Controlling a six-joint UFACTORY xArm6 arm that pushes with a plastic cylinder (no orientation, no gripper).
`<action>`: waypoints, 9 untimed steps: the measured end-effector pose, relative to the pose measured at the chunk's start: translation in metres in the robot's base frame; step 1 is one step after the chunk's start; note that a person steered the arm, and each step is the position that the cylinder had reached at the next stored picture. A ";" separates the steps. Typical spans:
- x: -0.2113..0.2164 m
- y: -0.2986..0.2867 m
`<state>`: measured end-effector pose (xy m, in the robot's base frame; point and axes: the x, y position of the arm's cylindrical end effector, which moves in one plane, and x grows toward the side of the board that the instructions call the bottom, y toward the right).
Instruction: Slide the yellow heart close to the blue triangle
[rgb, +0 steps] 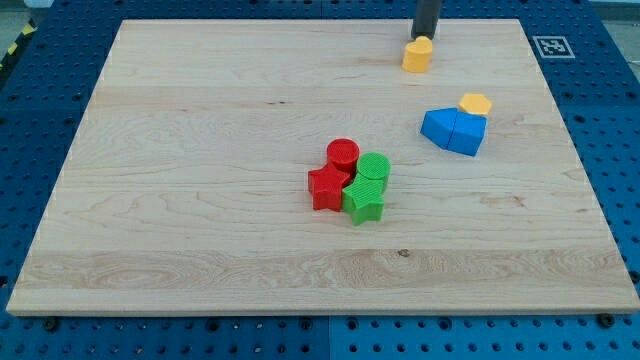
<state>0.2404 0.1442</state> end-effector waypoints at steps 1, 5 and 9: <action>0.011 0.000; 0.012 -0.058; 0.026 -0.045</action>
<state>0.2668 0.0992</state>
